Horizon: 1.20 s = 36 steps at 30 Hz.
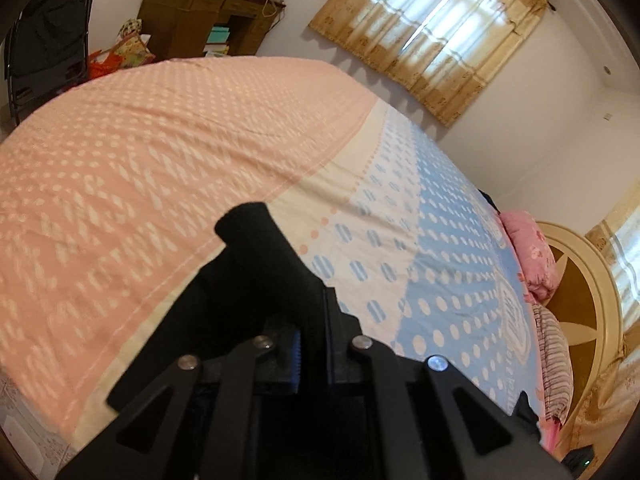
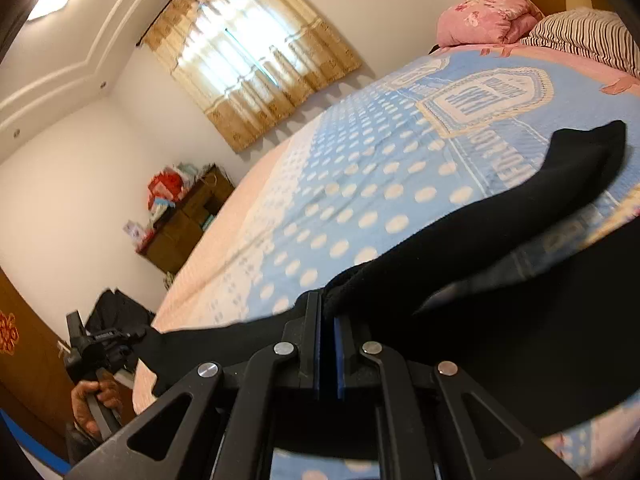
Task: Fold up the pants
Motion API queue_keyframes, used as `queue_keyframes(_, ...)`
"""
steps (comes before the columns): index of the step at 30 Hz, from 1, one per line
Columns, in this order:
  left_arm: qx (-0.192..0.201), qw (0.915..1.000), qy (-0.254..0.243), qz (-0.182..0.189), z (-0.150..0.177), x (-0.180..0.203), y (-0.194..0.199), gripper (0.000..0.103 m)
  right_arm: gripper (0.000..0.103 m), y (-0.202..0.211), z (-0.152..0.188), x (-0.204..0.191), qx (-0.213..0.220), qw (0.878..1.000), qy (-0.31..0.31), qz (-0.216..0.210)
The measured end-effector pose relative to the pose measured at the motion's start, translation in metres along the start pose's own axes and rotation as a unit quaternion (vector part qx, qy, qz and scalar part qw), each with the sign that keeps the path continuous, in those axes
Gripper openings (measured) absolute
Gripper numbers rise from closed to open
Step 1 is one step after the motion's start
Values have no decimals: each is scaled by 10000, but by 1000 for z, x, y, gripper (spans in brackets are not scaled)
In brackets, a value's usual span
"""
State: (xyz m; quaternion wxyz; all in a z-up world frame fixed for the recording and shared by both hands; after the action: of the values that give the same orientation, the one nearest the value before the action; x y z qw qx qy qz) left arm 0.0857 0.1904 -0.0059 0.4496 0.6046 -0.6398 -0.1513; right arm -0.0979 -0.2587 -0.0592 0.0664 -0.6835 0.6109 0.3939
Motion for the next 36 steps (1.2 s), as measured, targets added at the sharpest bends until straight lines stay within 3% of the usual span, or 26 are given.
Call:
queue_keyframes(6,-10,9998,-150,-128,29,-24,13,9,5,0,44,24,-331,9990,-111,288)
queue_keyframes(13,68,9964,-425,-734,66,-51,-4,9,5,-11,71,35,-597,9948,301,770)
queue_keyframes(15,44,9948,-464,-902,73,-57,-9,14,5,-14,78,40,-690,9930,327,901)
queue_keyframes(20,176,9935,-629,-930,76,-61,-9,19,5,-14,88,52,-747,9928,154,927)
queue_keyframes(22,123,9916,-805,-1010,77,-61,-5,25,7,-13,87,51,-774,9925,173,927)
queue_keyframes(23,113,9892,-921,-1137,77,-62,0,34,8,-11,87,51,-836,9922,139,918)
queue_keyframes(25,206,9820,-1051,-1554,77,-71,12,60,13,-6,86,51,-947,9920,5,840)
queue_keyframes(26,296,9778,-1071,-1779,77,-76,18,78,14,-1,83,51,-965,9918,-84,836)
queue_keyframes(28,639,9655,-1097,-2273,72,-90,38,83,16,13,74,49,-850,9912,-216,995)
queue_keyframes(30,767,9601,-1020,-2487,66,-97,49,83,17,31,57,43,-495,9923,-201,1114)
queue_keyframes(32,949,9617,-834,-2433,56,-99,59,83,28,43,38,29,-79,9933,25,1155)
queue_keyframes(34,1152,9670,-756,-2143,49,-89,63,83,72,45,24,13,197,9938,340,1038)
queue_keyframes(36,1241,9686,-864,-1972,45,-75,55,83,79,36,13,-6,318,9952,612,698)
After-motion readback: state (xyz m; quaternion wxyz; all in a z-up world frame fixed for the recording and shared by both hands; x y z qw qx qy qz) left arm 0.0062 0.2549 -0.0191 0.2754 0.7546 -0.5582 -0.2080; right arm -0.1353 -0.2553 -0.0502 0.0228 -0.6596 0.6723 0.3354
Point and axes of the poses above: each gripper's, at about its wrist camera, not at the fingertips, and y roughly against the way its jaws point, x to its right, z to its underside, the point moved 5 cm from there along -y, roughly the way its jaws point, and after that the axes turned 10 degrees about -z, right-handed, at the moved point
